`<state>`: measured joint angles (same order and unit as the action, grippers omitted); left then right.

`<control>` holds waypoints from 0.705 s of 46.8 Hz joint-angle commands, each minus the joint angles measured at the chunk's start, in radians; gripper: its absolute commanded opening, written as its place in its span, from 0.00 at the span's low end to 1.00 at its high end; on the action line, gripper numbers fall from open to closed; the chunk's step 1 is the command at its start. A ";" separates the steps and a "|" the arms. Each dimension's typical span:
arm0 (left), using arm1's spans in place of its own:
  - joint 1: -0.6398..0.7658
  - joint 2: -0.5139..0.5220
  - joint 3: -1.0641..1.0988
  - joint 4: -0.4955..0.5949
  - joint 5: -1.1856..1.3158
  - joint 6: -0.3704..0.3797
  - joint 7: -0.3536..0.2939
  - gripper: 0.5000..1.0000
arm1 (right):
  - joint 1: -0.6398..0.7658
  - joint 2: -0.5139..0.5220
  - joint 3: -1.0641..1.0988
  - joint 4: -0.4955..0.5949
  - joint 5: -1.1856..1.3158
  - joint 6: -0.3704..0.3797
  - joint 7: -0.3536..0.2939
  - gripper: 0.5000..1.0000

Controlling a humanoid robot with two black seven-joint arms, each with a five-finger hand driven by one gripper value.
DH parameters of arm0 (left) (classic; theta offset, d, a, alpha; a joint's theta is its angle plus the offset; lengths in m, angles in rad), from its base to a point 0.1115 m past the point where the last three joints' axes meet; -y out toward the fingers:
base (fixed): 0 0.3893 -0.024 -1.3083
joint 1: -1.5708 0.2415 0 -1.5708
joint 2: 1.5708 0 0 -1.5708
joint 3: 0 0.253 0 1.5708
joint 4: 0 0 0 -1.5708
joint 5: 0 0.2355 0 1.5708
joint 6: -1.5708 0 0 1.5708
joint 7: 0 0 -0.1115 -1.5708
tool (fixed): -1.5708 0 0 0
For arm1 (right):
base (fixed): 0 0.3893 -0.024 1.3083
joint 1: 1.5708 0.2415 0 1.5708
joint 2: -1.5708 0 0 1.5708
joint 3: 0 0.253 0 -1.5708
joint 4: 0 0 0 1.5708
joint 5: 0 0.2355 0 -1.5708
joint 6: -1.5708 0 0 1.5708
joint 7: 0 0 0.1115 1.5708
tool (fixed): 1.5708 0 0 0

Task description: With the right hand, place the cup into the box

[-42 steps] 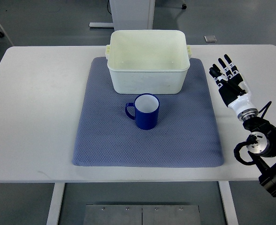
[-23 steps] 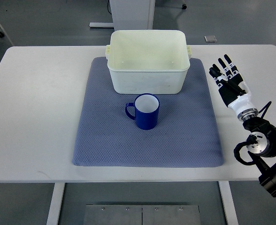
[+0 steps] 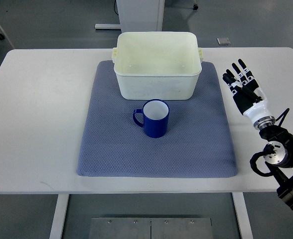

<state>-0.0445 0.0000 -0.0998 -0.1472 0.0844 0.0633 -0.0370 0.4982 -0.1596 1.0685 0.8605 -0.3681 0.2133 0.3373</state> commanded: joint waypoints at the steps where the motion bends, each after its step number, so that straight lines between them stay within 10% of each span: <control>1: 0.000 0.000 0.000 0.000 0.000 0.000 0.000 1.00 | 0.002 -0.003 -0.001 -0.002 0.000 0.000 0.000 1.00; 33: 0.000 0.000 0.000 0.000 0.000 0.000 0.000 1.00 | 0.019 -0.027 -0.001 0.002 0.001 0.003 -0.008 1.00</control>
<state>-0.0445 0.0000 -0.0997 -0.1471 0.0844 0.0628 -0.0368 0.5098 -0.1794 1.0663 0.8617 -0.3682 0.2146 0.3285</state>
